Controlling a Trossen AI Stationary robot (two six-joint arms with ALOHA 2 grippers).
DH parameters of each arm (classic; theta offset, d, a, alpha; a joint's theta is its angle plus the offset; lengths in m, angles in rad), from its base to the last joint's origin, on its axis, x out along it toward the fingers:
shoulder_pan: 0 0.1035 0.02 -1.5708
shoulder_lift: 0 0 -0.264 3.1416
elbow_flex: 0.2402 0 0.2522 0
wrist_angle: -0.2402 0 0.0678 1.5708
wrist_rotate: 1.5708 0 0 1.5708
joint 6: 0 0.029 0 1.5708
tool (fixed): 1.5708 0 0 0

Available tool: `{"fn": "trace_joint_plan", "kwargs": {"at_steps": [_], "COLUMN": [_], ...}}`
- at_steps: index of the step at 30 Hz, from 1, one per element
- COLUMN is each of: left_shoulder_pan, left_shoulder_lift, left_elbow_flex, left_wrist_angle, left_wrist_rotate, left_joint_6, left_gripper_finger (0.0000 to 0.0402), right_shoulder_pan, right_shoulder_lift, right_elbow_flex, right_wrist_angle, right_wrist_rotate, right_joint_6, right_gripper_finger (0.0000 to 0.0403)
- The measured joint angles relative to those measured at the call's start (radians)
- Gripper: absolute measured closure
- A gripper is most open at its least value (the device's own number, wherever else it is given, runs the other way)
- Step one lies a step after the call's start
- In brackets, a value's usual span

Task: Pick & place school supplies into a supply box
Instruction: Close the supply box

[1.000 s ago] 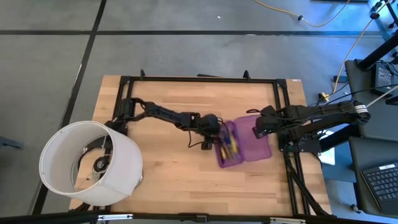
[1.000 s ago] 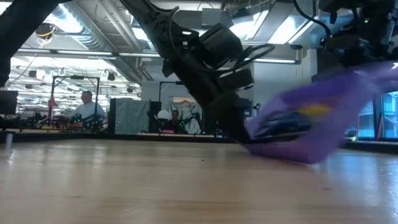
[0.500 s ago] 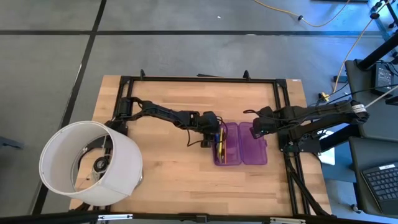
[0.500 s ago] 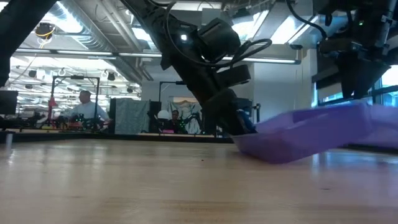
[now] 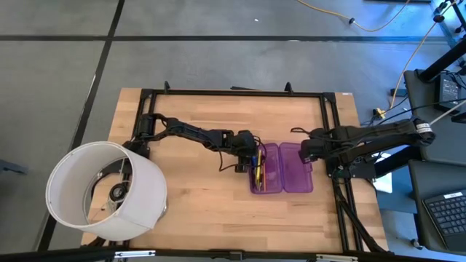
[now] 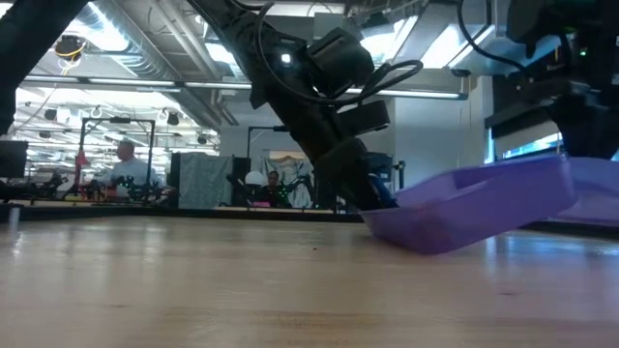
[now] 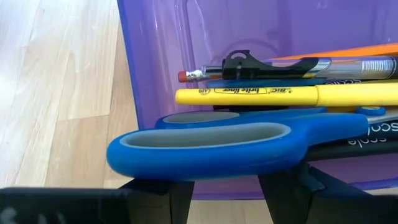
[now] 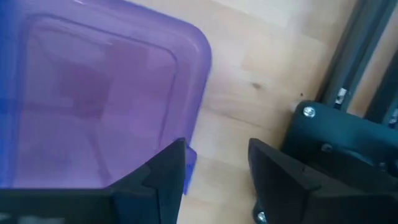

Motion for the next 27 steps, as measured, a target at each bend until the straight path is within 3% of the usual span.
{"fn": "trace_joint_plan", "kwargs": {"at_steps": [8, 11, 13, 16, 21, 24, 27], "left_shoulder_pan": [0.000, 0.000, 0.000, 0.000, 0.000, 0.000, 0.000], "left_shoulder_lift": [0.000, 0.000, 0.000, 0.000, 0.000, 0.000, 0.000], "left_elbow_flex": [0.000, 0.000, 0.000, 0.000, 0.000, 0.000, 0.000], "left_wrist_angle": [-0.001, -0.001, -0.001, -0.001, -0.001, -0.001, -0.001], "left_wrist_rotate": [0.000, 0.000, 0.001, 0.000, -0.001, -0.001, -0.001], "left_joint_6": [0.011, 0.023, 0.025, 0.026, 0.026, 0.026, 0.026], "left_gripper_finger": [0.0245, 0.0245, 0.0245, 0.0245, 0.0245, 0.0245, 0.0245], "right_shoulder_pan": [0.000, 0.000, 0.000, -0.009, -0.054, -0.111, -0.201], "right_shoulder_lift": [-0.090, -0.084, -0.074, -0.069, -0.069, -0.063, -0.063], "right_elbow_flex": [-0.006, -0.006, -0.007, -0.007, -0.007, -0.006, -0.006], "right_wrist_angle": [0.010, 0.027, 0.109, 0.282, 0.515, 0.524, 0.400], "right_wrist_rotate": [0.030, 0.086, 0.137, 0.208, 0.188, 0.176, 0.136], "right_joint_6": [0.000, 0.041, 0.040, -0.100, -0.367, -0.335, -0.274], "right_gripper_finger": [0.0227, 0.0227, 0.0227, 0.0227, 0.0227, 0.0227, 0.0227]}}
